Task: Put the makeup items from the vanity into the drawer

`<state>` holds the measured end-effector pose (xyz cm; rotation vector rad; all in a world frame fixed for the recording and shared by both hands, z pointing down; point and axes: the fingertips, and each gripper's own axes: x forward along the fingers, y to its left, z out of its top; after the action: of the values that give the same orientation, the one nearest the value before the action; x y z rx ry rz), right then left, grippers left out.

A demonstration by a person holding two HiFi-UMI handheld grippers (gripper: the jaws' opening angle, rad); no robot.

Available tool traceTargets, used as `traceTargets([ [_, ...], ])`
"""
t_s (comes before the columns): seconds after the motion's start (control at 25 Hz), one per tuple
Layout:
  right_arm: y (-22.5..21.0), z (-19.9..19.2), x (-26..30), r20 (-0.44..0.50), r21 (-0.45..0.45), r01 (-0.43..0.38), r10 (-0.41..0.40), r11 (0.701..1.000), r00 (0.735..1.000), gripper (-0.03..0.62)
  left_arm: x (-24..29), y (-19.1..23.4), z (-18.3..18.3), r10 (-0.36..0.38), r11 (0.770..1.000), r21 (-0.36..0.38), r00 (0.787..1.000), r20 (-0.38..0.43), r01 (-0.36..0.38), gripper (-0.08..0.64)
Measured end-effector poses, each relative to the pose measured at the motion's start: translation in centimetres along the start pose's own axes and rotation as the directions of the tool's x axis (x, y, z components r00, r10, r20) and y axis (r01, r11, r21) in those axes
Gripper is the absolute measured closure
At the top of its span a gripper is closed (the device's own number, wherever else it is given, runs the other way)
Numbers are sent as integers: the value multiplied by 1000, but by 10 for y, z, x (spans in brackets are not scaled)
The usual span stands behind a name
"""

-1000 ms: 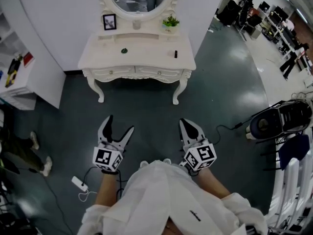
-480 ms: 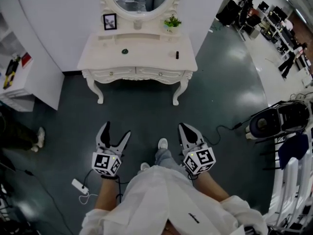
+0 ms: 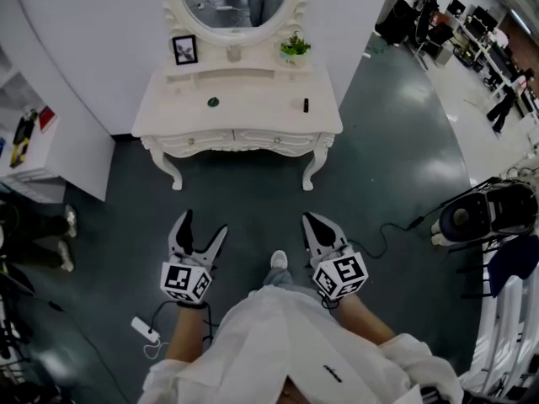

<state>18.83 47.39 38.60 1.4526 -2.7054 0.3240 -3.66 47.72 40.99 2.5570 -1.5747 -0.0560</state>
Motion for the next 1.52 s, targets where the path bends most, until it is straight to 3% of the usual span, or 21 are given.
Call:
traceTargets([
  [0.52, -95, 32, 90, 9, -6, -101, 101, 995, 995, 574, 148, 8, 22, 27, 1000, 11, 1000, 15, -28, 178],
  [0.76, -127, 37, 118, -2, 5, -138, 138, 990, 990, 574, 182, 12, 19, 69, 997, -19, 998, 5, -68, 178],
  [0.88, -135, 36, 129, -14, 15, -150, 150, 989, 989, 574, 190, 16, 21, 81, 997, 4, 997, 1, -81, 178],
  [1.2, -150, 41, 172, -21, 17, -177, 177, 984, 984, 574, 227, 47, 14, 94, 995, -14, 995, -23, -95, 178],
  [1.52, -172, 53, 255, -40, -9, -164, 163, 986, 986, 574, 311, 105, 16, 56, 998, -29, 998, -34, -57, 178],
])
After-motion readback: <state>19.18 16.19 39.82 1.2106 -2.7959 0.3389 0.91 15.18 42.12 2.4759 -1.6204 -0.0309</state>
